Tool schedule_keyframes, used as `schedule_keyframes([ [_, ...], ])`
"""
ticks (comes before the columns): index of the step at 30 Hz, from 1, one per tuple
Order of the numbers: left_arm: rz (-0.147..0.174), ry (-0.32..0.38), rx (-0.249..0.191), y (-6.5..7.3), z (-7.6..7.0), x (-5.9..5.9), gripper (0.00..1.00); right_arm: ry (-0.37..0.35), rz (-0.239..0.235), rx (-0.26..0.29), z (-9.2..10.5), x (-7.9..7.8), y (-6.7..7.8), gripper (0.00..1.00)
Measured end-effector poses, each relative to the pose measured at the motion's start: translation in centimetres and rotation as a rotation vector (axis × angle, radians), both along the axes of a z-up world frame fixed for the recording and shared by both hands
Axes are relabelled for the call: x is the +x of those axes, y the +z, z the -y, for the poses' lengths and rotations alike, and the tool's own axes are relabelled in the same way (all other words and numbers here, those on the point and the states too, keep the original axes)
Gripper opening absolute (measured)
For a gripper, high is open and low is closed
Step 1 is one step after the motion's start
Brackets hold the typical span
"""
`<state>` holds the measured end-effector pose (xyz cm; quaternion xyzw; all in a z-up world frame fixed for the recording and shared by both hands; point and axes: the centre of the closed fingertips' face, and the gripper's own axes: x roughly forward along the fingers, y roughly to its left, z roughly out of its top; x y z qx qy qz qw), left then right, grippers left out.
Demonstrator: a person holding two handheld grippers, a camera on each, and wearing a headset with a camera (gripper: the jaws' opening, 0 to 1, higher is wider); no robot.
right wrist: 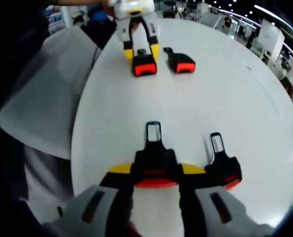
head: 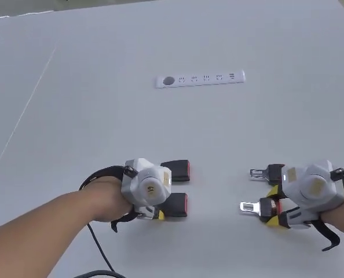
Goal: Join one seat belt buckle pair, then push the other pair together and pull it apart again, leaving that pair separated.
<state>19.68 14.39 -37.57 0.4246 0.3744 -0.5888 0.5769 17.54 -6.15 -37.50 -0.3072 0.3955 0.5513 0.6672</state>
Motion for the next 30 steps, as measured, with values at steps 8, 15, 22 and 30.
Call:
schedule_keyframes([
  [8, 0.001, 0.0, 0.005, 0.0, 0.0, 0.0, 0.32, 0.02, 0.005, 0.039, -2.5, 0.2, 0.0, 0.36],
  [15, 0.0, 0.005, 0.004, 0.0, 0.0, 0.0, 0.32, 0.033, 0.01, 0.081, -5.0, 0.5, 0.1, 0.36],
  [22, -0.002, 0.002, 0.004, 0.0, 0.0, -0.1, 0.32, 0.036, 0.011, 0.12, -7.4, 1.1, 0.2, 0.35],
  [30, -0.001, -0.003, 0.003, -0.2, -0.1, -0.1, 0.32, 0.055, 0.014, 0.135, -9.7, 1.2, 0.2, 0.35],
])
